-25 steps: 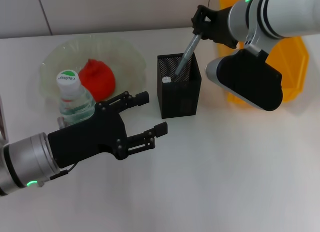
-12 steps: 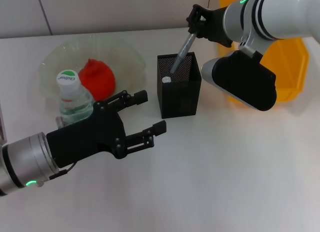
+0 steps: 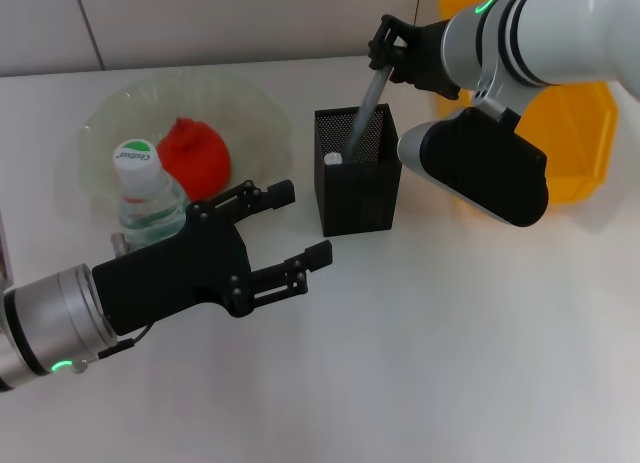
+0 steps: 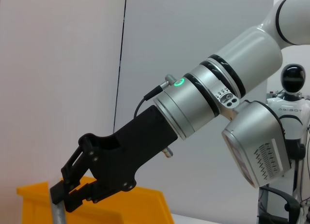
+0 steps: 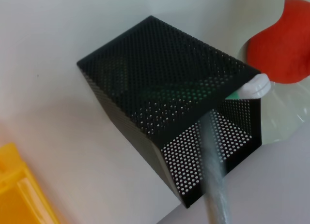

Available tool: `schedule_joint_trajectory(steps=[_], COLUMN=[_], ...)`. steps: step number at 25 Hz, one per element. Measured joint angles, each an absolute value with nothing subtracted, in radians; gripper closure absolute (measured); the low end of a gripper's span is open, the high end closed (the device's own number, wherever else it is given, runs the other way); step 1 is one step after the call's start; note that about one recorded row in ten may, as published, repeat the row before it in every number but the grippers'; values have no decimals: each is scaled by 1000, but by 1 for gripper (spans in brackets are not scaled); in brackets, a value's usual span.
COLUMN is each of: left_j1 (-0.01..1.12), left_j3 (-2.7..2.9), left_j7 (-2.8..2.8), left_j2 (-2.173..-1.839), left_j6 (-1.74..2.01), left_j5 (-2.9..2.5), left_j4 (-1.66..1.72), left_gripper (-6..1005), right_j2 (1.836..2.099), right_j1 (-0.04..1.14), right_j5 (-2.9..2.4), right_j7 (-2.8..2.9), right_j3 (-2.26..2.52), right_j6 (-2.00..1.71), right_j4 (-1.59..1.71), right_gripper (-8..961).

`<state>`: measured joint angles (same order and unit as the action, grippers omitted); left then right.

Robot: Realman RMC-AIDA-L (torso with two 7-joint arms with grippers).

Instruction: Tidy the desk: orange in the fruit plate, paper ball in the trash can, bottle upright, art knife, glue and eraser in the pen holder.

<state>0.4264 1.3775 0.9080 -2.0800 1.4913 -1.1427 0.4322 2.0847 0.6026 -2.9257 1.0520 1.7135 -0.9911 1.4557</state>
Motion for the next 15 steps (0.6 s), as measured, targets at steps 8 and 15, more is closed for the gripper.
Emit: schedule_joint_trajectory(steps=[8, 15], left_j1=[426, 429], left_j3=[1377, 1377], left_j7=[908, 908], left_j2=[-2080, -2080], left_j6=[1493, 1494], left_j5=[-1143, -1143], left_j4=[438, 438], left_gripper=[208, 208], right_j2=[2085, 2086], right_j1=[600, 594], right_j5=[-2925, -2924], right_j7=[1053, 1076], right_j3=[1715, 1703], right_j6=[-990, -918], right_j4=[1456, 1466], right_gripper=[624, 606])
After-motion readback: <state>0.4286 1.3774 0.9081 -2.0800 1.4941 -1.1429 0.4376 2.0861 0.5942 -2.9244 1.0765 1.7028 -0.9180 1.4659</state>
